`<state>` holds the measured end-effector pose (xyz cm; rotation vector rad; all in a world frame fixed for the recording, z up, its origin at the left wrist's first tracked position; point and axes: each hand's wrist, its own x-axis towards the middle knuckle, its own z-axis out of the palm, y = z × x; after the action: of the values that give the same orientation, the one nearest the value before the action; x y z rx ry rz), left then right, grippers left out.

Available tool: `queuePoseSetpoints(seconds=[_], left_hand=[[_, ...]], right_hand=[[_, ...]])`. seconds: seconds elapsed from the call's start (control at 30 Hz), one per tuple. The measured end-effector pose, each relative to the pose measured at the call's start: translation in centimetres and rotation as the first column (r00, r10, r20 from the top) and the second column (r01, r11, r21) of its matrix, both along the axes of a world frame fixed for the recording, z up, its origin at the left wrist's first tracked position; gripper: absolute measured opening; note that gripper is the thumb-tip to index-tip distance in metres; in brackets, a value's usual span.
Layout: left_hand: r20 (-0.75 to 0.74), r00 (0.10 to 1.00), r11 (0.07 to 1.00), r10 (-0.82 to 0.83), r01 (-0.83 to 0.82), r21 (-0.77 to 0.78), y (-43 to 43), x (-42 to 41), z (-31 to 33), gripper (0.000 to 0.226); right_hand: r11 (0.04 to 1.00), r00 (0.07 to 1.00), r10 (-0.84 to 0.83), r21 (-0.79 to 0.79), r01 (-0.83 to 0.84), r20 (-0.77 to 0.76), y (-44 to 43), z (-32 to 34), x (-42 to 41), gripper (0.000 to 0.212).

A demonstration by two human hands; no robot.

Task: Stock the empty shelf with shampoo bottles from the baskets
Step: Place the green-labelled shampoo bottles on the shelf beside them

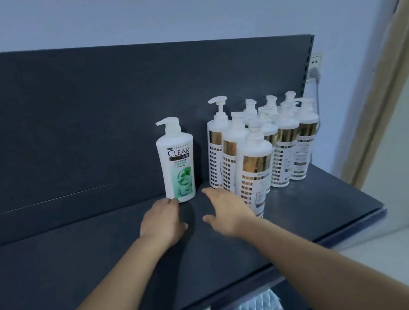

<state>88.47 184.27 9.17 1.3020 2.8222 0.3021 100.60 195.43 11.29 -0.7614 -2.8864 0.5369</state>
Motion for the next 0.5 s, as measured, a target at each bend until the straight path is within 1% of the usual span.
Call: queuePoseSetpoints(seconds=[0.07, 0.13, 0.23, 0.37, 0.5], left_hand=[[-0.082, 0.996, 0.999, -0.031, 0.029, -0.024, -0.6, 2.1, 0.6, 0.047], [-0.133, 0.989, 0.998, -0.066, 0.063, -0.029, -1.2, 4.3, 1.0, 0.046], [-0.191, 0.974, 0.992, -0.124, 0.119, -0.038, -1.9, 8.2, 1.2, 0.052], [-0.204, 0.956, 0.978, -0.210, 0.204, -0.051, -2.3, 13.9, 0.3, 0.057], [-0.199, 0.935, 0.956, -0.295, 0.290, -0.051, -2.0, 18.9, -0.6, 0.061]], right_hand=[[0.999, 1.000, 0.023, 0.031, -0.023, 0.005, -0.6, 0.0, 2.4, 0.067], [0.998, 0.999, 0.036, 0.049, -0.036, 0.013, -1.0, 0.0, 5.2, 0.066], [0.997, 1.000, 0.017, 0.073, -0.018, 0.016, -1.4, -0.3, 9.7, 0.063], [0.991, 0.998, -0.049, 0.126, 0.042, 0.048, -1.8, -1.2, 15.7, 0.057], [0.976, 0.981, -0.175, 0.144, 0.162, 0.079, -2.1, -2.6, 21.7, 0.051]])
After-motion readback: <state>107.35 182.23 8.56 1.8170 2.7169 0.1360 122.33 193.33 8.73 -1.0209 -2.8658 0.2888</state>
